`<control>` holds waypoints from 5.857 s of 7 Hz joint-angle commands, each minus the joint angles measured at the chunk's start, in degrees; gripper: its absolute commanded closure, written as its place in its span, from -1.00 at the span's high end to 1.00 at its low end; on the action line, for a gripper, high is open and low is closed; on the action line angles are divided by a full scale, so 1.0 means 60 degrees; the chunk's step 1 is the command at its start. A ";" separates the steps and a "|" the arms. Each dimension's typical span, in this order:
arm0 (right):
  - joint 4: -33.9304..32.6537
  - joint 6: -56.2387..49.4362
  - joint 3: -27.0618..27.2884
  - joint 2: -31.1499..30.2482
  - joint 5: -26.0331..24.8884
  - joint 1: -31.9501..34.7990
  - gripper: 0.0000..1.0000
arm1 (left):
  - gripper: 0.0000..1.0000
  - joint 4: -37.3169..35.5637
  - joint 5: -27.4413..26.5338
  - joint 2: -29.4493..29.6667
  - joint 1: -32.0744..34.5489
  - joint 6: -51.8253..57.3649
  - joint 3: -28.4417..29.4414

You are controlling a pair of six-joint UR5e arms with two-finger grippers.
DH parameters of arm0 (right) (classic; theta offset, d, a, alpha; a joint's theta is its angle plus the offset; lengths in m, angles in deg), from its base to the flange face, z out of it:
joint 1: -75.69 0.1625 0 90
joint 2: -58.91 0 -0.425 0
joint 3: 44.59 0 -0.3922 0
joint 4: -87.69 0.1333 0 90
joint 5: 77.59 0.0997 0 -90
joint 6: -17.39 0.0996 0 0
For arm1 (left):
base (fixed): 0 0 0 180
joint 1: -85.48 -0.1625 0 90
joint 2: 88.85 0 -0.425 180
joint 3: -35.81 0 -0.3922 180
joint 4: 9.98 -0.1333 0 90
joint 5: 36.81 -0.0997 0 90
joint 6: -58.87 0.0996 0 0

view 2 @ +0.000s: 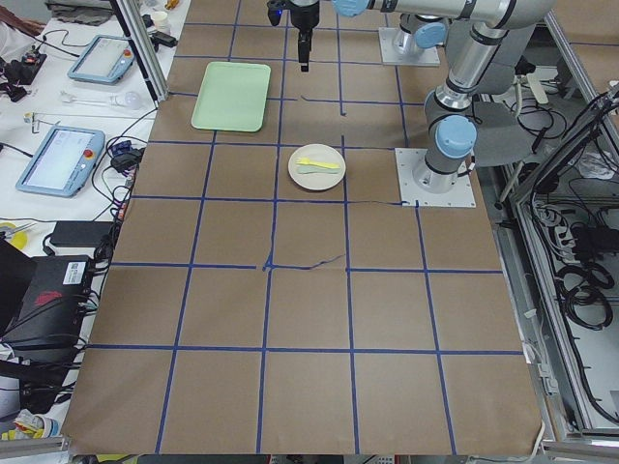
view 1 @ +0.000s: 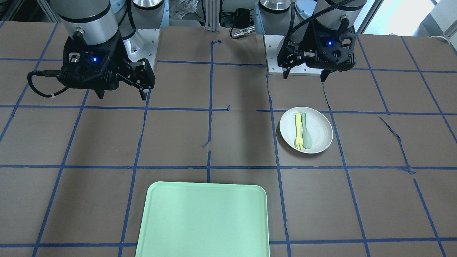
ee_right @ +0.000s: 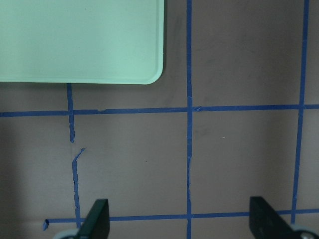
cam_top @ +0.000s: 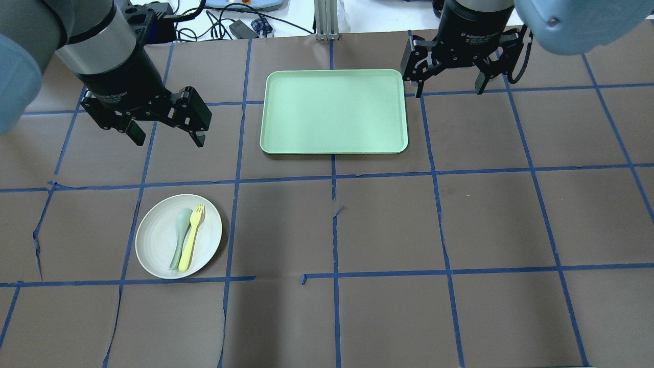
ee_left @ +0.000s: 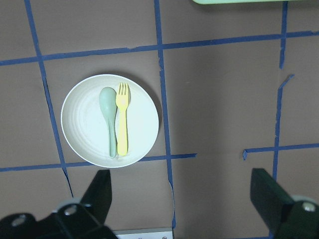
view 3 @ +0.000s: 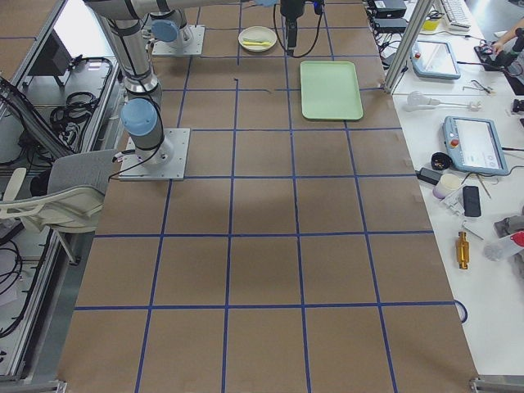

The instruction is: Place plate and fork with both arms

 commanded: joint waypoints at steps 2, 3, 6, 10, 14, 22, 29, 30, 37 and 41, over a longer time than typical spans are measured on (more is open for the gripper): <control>-0.0002 -0.0021 -0.0001 0.0000 -0.0007 -0.0008 1.00 | 1.00 0.0026 -0.0024 0.0005 -0.0007 -0.0014 -0.0132; 0.0013 -0.0036 -0.0001 0.0000 -0.0007 -0.0023 1.00 | 1.00 0.0055 -0.0184 -0.0010 -0.0152 0.0044 -0.0249; 0.0013 -0.0036 -0.0001 0.0000 -0.0007 -0.0008 1.00 | 1.00 -0.0047 -0.0816 -0.0010 -0.0110 0.0030 -0.0338; 0.0013 -0.0036 -0.0001 0.0000 -0.0007 -0.0008 1.00 | 1.00 -0.0077 -0.0815 0.0107 -0.0168 0.0045 -0.0396; 0.0013 -0.0036 -0.0001 0.0000 -0.0021 -0.0008 1.00 | 1.00 -0.0120 -0.0786 0.0064 -0.0284 0.0088 -0.0485; 0.0013 -0.0036 0.0014 0.0000 -0.0021 -0.0008 1.00 | 1.00 -0.3006 0.1594 0.0662 -0.5378 0.5489 -0.3602; 0.0013 -0.0036 -0.0001 0.0000 -0.0021 -0.0008 1.00 | 0.55 -0.4383 0.2349 0.2800 -0.6218 0.5743 -0.4923; 0.0013 -0.0036 0.0014 0.0000 -0.0021 -0.0008 1.00 | 0.31 -0.4383 0.2320 0.2904 -0.6218 0.5787 -0.4923; 0.0027 -0.0036 0.0000 0.0000 -0.0036 0.0006 1.00 | -1.00 -0.4252 0.2276 0.3140 -0.6218 0.5787 -0.4982; 0.0013 -0.0036 0.0014 0.0000 -0.0036 0.0006 1.00 | -1.00 -0.3917 0.2319 0.3213 -0.6189 0.5700 -0.4560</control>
